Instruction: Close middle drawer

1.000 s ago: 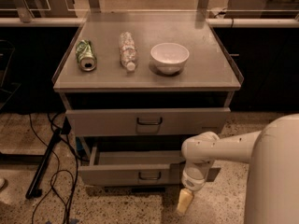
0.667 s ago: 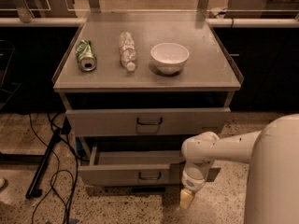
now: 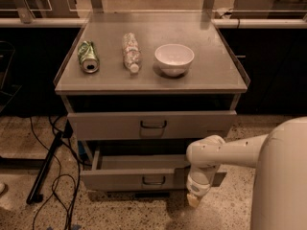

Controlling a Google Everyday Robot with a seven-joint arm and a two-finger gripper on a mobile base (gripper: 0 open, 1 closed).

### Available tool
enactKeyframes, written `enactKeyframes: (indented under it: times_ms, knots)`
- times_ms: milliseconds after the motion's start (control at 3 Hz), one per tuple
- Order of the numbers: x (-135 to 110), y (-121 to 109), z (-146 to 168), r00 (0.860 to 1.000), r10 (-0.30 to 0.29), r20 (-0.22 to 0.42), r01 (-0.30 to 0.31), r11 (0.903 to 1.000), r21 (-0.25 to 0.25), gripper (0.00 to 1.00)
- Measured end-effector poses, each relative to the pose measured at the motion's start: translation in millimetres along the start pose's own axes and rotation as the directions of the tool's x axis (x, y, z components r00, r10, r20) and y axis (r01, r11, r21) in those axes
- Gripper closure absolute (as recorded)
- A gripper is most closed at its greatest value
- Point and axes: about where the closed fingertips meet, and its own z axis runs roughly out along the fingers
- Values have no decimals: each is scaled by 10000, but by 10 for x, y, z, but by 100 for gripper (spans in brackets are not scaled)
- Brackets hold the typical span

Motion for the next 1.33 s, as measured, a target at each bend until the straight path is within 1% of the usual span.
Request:
enactKeyframes:
  times_ms: [333,667,1000,1333]
  knots:
    - [-49,-74,77,10000,84,-14,-84,10000,43,100]
    - [-194,-215,237,9999,146,67,-147,9996,226,100]
    - [-292,-303,327,9997,179,149,-184,9992,354,100]
    - [-345,-357,294,9994,189,292,-207,9978,628,100]
